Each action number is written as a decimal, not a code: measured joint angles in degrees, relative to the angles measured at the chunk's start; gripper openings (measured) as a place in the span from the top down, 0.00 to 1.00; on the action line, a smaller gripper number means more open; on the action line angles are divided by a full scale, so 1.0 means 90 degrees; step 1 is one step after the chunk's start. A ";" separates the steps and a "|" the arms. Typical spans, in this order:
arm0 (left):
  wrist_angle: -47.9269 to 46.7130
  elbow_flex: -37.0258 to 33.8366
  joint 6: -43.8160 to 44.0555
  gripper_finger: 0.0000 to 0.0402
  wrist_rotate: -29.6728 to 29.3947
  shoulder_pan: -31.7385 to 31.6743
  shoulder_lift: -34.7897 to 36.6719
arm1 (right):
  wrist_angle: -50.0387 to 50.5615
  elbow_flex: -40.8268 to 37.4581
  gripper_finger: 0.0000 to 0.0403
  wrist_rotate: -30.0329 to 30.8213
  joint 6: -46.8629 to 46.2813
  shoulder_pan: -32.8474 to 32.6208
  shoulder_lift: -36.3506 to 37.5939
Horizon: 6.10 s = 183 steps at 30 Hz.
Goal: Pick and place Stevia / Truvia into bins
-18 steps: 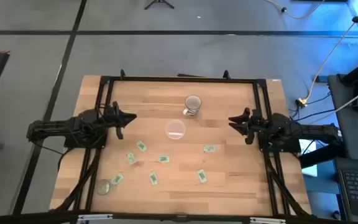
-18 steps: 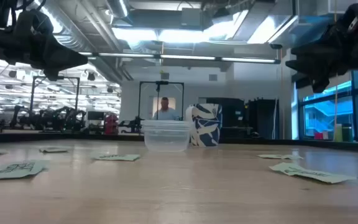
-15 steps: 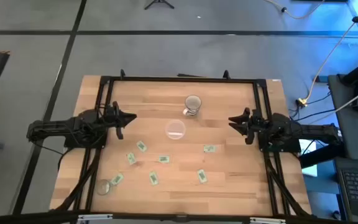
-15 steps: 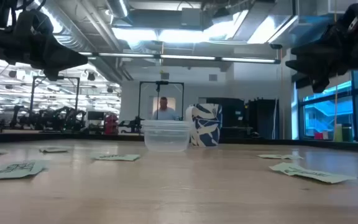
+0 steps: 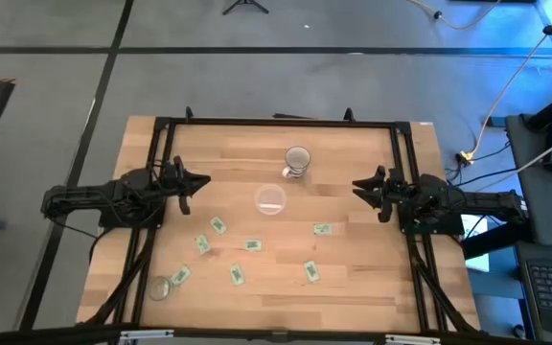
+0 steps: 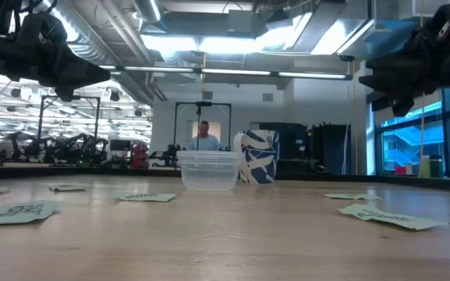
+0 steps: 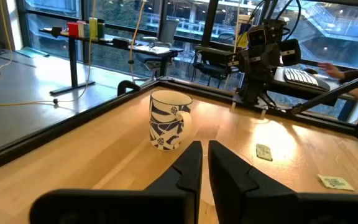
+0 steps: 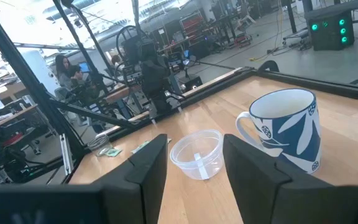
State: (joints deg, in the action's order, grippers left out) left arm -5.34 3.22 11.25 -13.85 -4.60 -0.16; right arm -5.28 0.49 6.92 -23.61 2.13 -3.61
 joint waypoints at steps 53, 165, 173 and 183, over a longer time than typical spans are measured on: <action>-0.0002 0.0001 0.0000 0.95 0.0000 -0.0001 0.0002 | -0.0328 0.0013 0.60 -0.0505 0.0152 -0.0002 -0.0070; 0.0046 -0.0002 -0.0168 0.95 -0.0019 0.0000 0.0002 | 0.4015 0.4932 0.99 -0.0660 -0.4324 -0.1228 -1.0171; 0.0046 0.0001 -0.0168 0.95 -0.0017 -0.0002 0.0002 | 0.4666 0.5629 1.00 -0.0095 -0.3772 -0.1223 -0.9827; 0.0046 0.0000 -0.0168 0.95 -0.0017 -0.0001 0.0002 | 0.4844 0.6939 1.00 0.0358 -0.2950 -0.1201 -0.9410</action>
State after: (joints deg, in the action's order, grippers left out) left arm -4.93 3.21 9.74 -14.00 -4.61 -0.14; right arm 38.32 62.94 10.15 -50.16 -8.68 -88.30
